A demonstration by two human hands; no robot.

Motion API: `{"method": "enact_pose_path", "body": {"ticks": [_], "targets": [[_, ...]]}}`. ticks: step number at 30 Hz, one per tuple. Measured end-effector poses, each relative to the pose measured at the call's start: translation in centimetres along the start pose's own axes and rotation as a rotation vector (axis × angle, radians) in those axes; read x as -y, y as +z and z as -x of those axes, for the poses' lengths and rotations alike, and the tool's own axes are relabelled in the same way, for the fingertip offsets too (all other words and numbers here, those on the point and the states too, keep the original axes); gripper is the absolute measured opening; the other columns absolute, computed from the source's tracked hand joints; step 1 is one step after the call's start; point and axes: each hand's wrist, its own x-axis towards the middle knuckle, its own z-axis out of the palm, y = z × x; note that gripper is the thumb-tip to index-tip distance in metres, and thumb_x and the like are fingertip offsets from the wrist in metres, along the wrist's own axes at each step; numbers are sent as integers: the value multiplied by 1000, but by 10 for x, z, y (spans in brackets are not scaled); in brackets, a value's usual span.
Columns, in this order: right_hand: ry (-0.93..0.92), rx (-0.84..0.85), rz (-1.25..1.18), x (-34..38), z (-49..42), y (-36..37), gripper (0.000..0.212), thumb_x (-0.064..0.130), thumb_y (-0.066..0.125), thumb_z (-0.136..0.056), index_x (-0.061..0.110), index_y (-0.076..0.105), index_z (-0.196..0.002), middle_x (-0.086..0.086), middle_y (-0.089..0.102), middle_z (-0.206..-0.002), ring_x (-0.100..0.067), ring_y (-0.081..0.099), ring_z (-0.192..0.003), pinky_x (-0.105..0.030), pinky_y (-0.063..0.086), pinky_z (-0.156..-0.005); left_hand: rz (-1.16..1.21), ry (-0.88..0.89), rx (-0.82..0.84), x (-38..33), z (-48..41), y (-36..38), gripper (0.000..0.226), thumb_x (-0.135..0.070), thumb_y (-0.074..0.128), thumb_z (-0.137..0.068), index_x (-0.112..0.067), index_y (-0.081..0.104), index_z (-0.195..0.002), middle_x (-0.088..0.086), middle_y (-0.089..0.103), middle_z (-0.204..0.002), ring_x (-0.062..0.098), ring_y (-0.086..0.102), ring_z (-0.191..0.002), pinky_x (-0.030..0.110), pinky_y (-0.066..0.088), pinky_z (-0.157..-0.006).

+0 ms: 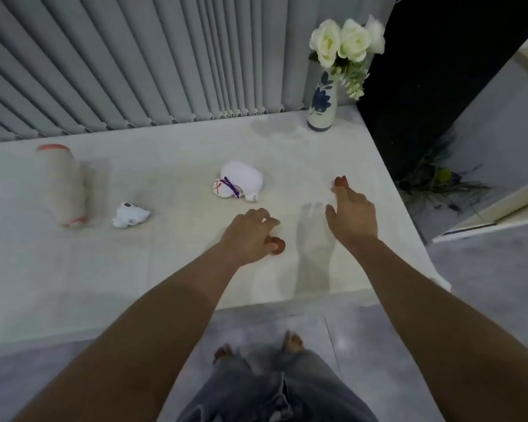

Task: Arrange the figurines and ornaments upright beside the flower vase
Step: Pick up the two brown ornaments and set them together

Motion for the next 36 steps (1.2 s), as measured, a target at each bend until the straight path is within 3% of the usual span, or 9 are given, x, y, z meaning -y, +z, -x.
{"method": "enact_pose_path", "body": {"ticks": [4,7,10,16,21,24,26,30,36], "targets": [[52,-20,-48,-16,-3,8,59,20,53,-92,18,34,-148,-6,48,-147,-30,50,-124,-41,38,-102,-105,-20,31,-9,-5,12,54,-42,54,-91,-22,45,-141,3,44,-142,25,45,-125,38,40,-100],[72,-65,-24,-27,-9,16,49,21,56,-91,12,45,-138,-8,56,-134,-30,51,-123,-41,40,-101,-169,-33,2,-11,-10,22,50,-45,50,-92,-20,49,-135,3,49,-135,25,48,-119,37,42,-93],[141,-58,-23,-33,-19,23,43,24,56,-93,10,47,-132,-10,54,-134,-31,50,-124,-42,39,-102,-224,20,-2,-7,-10,30,46,-49,53,-90,-20,53,-126,3,52,-126,24,50,-113,36,41,-86],[207,-33,8,-37,-39,39,41,29,51,-95,11,45,-132,-11,58,-128,-32,53,-118,-44,39,-99,-144,48,-48,2,-18,43,46,-51,53,-91,-15,56,-120,3,56,-120,24,52,-108,35,41,-87],[229,-84,74,-35,-54,44,27,25,49,-97,9,50,-119,-12,61,-112,-33,55,-106,-43,39,-90,454,-217,-135,-3,-42,24,38,-41,63,-90,-11,63,-112,7,64,-108,23,58,-101,37,47,-91],[241,-113,94,-36,-59,48,21,23,46,-99,8,51,-113,-12,62,-106,-33,56,-101,-41,38,-86,963,-352,-46,-9,-55,8,28,-40,57,-94,-12,62,-96,1,70,-87,14,63,-81,29,48,-84],[242,-133,64,-37,-56,49,22,20,45,-98,8,51,-115,-12,62,-106,-33,56,-99,-41,37,-85,1193,-364,-13,-12,-57,4,36,-41,48,-98,-12,62,-84,0,70,-81,13,64,-80,28,51,-87],[207,-211,-41,-31,-57,45,33,24,47,-93,10,50,-123,-10,62,-110,-33,60,-99,-43,38,-85,1714,-527,12,-11,-68,1,34,-35,46,-100,-8,65,-97,11,73,-87,24,72,-85,34,59,-86],[140,-216,-30,-29,-88,36,26,36,42,-94,11,51,-96,-6,62,-82,-30,59,-77,-41,40,-75,1900,-659,136,-5,-97,-7,37,-39,52,-97,-6,64,-109,10,76,-83,25,75,-74,33,62,-68]]}}
